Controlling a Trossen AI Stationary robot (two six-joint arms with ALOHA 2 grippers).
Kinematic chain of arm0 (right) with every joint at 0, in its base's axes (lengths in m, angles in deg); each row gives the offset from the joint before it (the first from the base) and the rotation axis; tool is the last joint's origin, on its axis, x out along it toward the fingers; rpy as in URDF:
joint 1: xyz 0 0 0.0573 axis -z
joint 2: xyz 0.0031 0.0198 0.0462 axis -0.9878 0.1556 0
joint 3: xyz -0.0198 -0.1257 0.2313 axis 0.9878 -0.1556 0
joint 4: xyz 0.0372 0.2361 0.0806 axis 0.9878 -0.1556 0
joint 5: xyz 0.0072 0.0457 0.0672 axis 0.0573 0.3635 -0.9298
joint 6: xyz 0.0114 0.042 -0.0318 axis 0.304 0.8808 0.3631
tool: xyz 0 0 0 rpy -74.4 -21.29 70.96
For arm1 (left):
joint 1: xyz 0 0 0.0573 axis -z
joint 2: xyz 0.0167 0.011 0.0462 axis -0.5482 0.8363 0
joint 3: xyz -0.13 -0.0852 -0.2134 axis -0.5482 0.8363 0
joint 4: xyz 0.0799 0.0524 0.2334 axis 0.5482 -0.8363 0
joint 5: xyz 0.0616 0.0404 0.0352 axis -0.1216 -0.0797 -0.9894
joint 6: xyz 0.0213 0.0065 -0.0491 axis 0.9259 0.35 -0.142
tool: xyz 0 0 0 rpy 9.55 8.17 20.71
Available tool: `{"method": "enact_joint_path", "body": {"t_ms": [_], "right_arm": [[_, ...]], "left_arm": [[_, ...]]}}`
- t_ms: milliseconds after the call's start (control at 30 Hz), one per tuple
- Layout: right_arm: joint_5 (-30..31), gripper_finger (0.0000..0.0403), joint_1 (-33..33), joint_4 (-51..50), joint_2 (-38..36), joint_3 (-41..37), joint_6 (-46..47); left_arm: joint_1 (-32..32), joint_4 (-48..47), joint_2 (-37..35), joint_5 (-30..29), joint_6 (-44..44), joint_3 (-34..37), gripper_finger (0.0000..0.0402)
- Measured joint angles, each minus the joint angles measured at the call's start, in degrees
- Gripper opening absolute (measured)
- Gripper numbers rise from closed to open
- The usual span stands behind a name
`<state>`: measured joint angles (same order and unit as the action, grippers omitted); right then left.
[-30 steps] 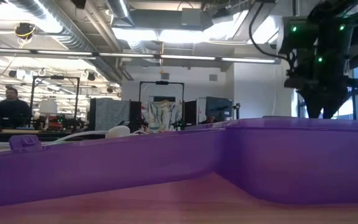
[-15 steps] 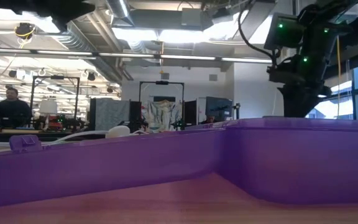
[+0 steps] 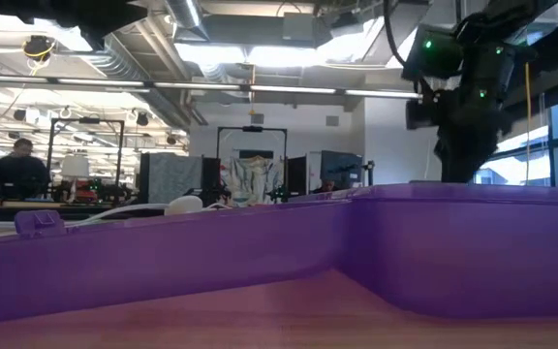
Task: Pick & place school supplies into a supply box
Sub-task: Put the black pen into the purple supply box
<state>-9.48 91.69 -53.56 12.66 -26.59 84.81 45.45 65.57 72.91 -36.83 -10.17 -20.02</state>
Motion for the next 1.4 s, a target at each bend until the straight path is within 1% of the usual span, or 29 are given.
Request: {"method": "enact_joint_path", "body": {"t_ms": [167,433,533,633,833,967,1067,1200,1333,1400], "right_arm": [[-0.1,0.0197,-2.2,0.5,6.0,0.0,-5.4],[-0.1,0.0196,-3.9,3.6,12.5,0.1,-8.5],[-0.4,0.0182,-3.9,3.6,14.0,0.3,-8.9],[-0.6,0.0152,-3.9,3.4,15.2,0.4,-10.0],[-0.2,0.0090,-4.0,3.8,15.1,0.3,-10.1],[0.3,0.0063,-4.6,3.9,15.1,0.3,-10.2],[0.7,0.0055,-5.1,3.9,15.1,0.3,-8.4],[1.1,0.0055,-5.9,3.7,15.0,0.2,-3.8],[1.5,0.0055,-6.9,3.6,13.0,-0.1,0.0],[0.5,0.0054,-7.5,3.1,11.4,-0.4,2.2]], "left_arm": [[0.0,0.0,0.0,0.0,0.0,0.0,0.0167],[0.0,-0.2,0.0,0.0,0.0,0.0,0.0167],[0.0,-0.2,0.0,0.0,0.0,0.0,0.0168],[0.0,-0.2,0.0,0.0,0.0,0.0,0.0167],[0.0,-0.4,0.0,0.0,0.0,0.0,0.0166],[0.0,-0.4,0.0,0.0,0.0,0.0,0.0168],[0.0,-0.4,0.0,-0.1,0.0,0.0,0.0167],[0.0,-0.4,0.0,-0.1,0.0,0.0,0.0165],[0.0,-0.4,0.0,-0.1,0.0,0.0,0.0166],[0.0,-0.4,0.0,-0.1,0.0,0.0,0.0168]]}}
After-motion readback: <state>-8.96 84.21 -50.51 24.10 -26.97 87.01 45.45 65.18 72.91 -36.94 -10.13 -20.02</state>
